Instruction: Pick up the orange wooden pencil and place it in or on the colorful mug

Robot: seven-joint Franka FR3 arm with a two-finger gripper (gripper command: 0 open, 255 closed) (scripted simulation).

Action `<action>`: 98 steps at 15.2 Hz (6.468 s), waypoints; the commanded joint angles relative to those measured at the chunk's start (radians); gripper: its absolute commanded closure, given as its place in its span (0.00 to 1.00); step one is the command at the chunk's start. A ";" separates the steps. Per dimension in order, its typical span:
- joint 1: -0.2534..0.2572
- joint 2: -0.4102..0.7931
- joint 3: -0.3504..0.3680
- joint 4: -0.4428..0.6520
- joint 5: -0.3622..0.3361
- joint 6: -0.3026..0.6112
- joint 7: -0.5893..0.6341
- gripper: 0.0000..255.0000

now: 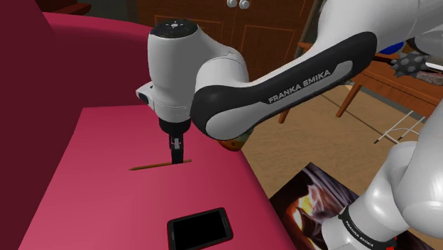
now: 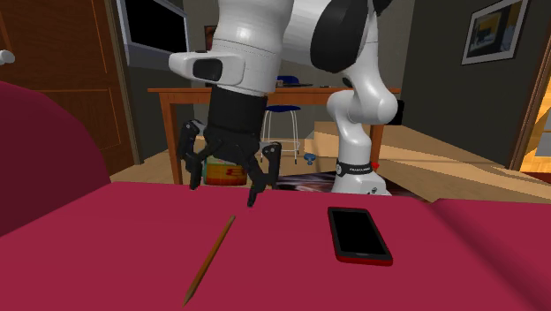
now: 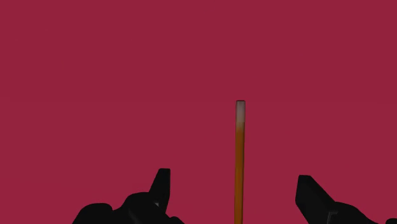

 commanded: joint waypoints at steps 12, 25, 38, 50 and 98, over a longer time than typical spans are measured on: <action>0.027 0.113 -0.012 0.005 -0.089 0.079 0.038 0.00; 0.027 0.113 -0.012 0.006 -0.089 0.078 0.037 1.00; 0.012 0.029 0.012 0.066 -0.009 -0.046 -0.036 1.00; 0.007 -0.028 0.023 0.160 0.046 -0.183 -0.095 1.00; -0.170 -0.472 -0.250 -0.403 0.228 0.054 -0.599 1.00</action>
